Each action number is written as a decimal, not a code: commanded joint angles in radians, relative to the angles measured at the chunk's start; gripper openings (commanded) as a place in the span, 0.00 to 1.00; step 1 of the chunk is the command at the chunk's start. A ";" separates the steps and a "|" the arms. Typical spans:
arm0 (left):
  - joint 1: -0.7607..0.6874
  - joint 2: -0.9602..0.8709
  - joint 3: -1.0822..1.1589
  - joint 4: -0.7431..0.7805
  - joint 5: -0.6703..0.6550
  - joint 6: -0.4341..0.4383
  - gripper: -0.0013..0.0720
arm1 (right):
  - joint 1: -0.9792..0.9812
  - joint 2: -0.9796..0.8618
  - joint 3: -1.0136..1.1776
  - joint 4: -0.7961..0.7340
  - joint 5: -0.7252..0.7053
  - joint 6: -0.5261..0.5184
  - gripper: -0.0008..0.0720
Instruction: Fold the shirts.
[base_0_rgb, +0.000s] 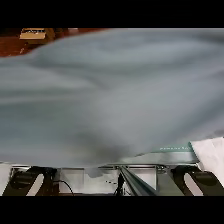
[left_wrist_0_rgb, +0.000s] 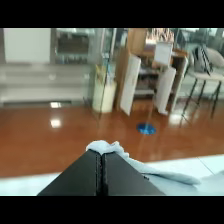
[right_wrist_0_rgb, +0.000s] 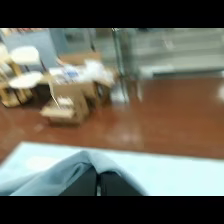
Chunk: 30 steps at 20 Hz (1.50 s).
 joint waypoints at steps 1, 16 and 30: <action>0.001 -0.014 -0.019 0.007 -0.175 -0.084 0.04 | -0.001 -0.047 0.027 -0.134 0.369 0.006 0.04; 0.000 -0.713 -0.552 -0.058 0.665 0.210 0.04 | 0.000 -0.940 -0.011 -0.108 -0.241 -0.215 0.04; -0.047 -1.044 -0.546 -0.091 0.566 0.206 0.27 | -0.005 -1.244 0.010 -0.018 -0.268 -0.222 0.49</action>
